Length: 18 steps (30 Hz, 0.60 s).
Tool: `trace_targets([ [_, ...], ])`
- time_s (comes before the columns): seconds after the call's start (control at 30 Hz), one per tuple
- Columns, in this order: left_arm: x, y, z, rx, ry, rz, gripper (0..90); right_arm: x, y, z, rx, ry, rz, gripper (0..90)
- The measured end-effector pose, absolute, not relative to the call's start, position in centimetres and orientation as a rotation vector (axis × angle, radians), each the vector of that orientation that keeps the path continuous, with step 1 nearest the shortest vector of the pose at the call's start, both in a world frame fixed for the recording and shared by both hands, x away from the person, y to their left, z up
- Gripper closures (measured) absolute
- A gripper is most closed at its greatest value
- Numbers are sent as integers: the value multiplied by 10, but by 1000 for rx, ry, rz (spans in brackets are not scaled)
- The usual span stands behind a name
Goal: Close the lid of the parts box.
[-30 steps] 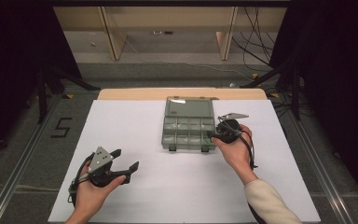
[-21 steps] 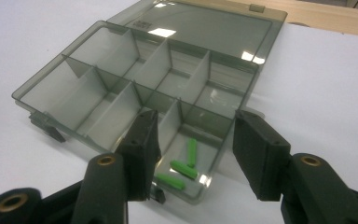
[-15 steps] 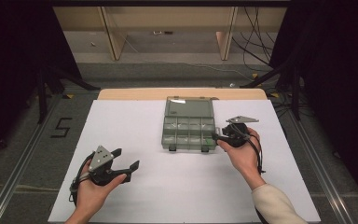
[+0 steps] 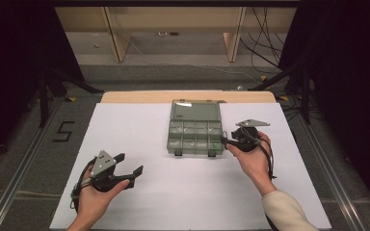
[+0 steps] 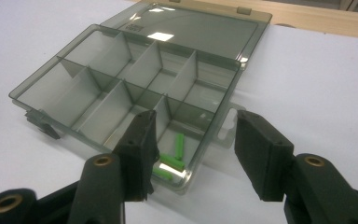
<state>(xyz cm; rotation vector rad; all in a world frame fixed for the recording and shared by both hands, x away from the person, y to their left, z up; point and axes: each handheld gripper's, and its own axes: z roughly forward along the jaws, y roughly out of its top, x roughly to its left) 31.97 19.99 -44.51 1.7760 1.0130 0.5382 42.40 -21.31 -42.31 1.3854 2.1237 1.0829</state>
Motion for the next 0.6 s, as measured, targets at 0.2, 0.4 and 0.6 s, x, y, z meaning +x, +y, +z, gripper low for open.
trace_targets([
  [0.2, 321, 200, -447, 1784, 1018, 533, 190, 426, -214, -425, 1393, 2130, 1084, 488],
  [0.4, 320, 199, -447, 1775, 1028, 525, 190, 427, -216, -426, 1399, 2130, 1068, 488],
  [0.6, 319, 198, -448, 1770, 1032, 508, 190, 429, -218, -427, 1414, 2128, 1064, 487],
])
